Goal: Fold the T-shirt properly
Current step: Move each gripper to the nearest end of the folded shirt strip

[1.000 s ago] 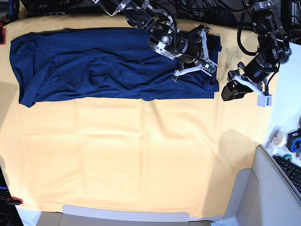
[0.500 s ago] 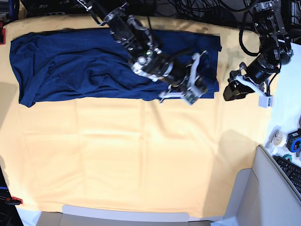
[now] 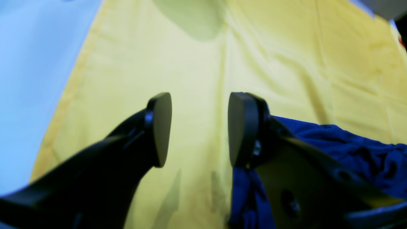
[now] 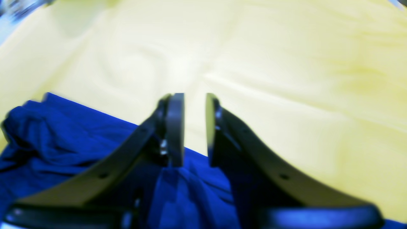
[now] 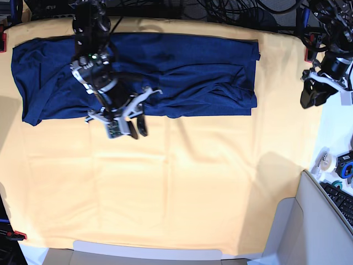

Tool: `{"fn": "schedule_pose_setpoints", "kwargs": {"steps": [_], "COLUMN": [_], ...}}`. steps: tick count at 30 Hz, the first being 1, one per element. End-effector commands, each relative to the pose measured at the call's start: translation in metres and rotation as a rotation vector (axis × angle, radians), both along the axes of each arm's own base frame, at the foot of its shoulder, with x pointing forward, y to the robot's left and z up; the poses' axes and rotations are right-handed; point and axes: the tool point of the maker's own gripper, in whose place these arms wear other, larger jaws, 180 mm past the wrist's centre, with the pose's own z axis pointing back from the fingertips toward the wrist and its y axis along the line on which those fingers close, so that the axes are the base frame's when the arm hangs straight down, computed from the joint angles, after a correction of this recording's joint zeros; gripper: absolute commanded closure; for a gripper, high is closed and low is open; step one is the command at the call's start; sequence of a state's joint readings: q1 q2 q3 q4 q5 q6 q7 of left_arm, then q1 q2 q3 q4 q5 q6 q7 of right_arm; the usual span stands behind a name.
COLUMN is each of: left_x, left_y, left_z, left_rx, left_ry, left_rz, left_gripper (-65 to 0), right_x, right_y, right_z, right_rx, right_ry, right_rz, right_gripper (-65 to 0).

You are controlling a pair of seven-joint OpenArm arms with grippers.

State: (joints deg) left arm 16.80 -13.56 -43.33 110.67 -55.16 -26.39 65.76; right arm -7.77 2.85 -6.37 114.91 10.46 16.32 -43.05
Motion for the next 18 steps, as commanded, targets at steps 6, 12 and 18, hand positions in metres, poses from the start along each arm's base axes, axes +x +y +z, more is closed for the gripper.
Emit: {"fn": "schedule_pose_setpoints", "kwargs": {"steps": [6, 12, 18], "left_x": [-0.041, -0.043, -0.036], "left_y": [-0.002, -0.034, -0.081], "left_z": [-0.023, -0.042, -0.064], "left_rx": [0.070, 0.017, -0.062], "left_ry": [0.173, 0.198, 0.248], "left_rz": [-0.102, -0.173, -0.319], "left_gripper": [-28.6, -28.6, -28.7], "right_x": [-0.006, -0.020, -0.029], "right_y": [-0.057, -0.101, -0.130], "right_z": [0.000, -0.012, -0.016], "right_rx": [-0.021, -0.041, -0.055], "right_ry": [-0.009, 0.032, 0.049], "right_rz": [-0.156, -0.286, -0.372], "right_gripper": [-14.7, -14.8, -14.8]}}
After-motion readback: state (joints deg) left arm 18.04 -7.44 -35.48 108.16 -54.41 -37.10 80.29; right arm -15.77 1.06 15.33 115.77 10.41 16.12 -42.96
